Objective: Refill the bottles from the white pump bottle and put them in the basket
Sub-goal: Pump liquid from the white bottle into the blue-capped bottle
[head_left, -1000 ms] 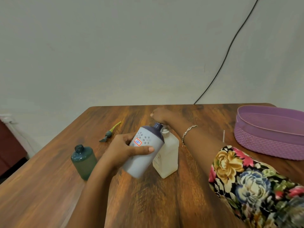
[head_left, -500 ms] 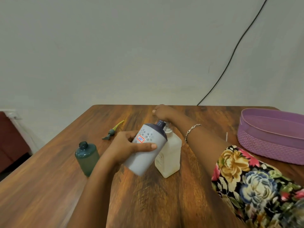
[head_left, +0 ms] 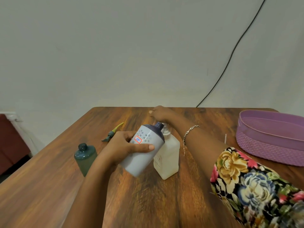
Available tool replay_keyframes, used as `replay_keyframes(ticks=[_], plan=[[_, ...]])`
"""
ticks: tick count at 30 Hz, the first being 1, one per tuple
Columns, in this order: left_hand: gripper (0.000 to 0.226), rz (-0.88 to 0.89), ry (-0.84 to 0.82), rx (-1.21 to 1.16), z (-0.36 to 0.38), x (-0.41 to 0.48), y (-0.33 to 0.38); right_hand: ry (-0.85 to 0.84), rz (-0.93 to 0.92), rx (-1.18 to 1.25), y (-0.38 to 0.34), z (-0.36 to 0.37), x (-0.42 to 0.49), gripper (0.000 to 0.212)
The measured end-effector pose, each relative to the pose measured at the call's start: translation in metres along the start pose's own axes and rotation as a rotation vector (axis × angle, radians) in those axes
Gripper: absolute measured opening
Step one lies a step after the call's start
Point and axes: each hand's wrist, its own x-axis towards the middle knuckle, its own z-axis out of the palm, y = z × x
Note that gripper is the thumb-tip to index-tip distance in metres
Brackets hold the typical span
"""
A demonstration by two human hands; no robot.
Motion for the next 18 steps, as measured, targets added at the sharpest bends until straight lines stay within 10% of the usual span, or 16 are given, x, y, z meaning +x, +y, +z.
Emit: replay_keyframes(ticks=[18], plan=[[0.026, 0.019, 0.013, 0.028, 0.002, 0.002, -0.004, 0.015, 0.034, 0.067, 0.006, 0.000, 0.006, 0.035]])
